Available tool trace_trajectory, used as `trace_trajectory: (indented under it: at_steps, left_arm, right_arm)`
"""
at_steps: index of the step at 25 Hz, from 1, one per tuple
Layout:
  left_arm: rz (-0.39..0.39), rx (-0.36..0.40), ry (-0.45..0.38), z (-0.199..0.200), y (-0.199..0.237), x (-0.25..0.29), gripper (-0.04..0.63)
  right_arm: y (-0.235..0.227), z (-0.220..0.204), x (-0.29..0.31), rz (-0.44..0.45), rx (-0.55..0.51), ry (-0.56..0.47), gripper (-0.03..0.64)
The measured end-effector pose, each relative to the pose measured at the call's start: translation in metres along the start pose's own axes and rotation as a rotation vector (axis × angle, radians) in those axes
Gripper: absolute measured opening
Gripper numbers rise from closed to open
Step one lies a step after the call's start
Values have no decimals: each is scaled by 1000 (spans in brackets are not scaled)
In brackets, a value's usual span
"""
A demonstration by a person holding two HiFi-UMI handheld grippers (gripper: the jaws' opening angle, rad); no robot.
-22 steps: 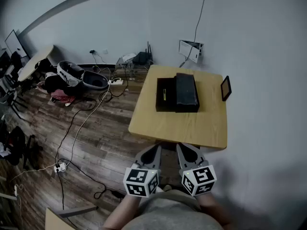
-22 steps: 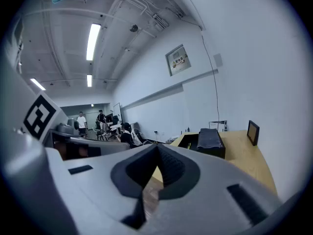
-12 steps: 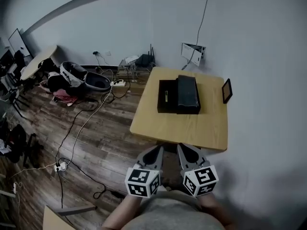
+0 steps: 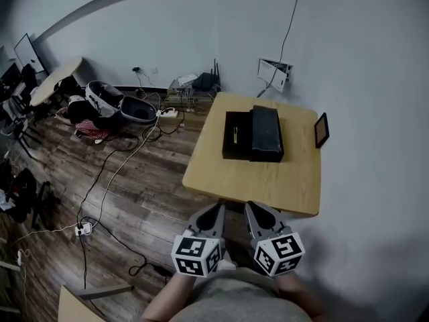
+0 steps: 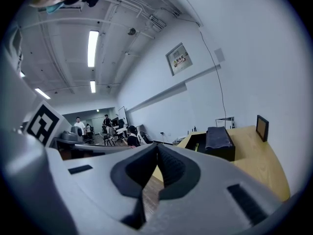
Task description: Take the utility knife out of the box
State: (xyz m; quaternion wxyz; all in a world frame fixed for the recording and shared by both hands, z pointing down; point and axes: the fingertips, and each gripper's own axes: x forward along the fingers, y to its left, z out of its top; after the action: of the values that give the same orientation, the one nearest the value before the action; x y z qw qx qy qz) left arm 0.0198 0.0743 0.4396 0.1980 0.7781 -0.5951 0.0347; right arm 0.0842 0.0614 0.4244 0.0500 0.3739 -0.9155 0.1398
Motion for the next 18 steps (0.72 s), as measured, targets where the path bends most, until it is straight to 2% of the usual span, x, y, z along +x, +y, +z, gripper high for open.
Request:
trace_trajectory:
  at_steps: [8, 18]
  left_arm:
    - [16, -32, 7, 10, 28, 35, 3]
    - [8, -47, 17, 37, 78, 106, 3]
  right_arm:
    - [-24, 2, 37, -9, 1, 36, 0]
    - [-60, 27, 123, -4, -16, 45, 0]
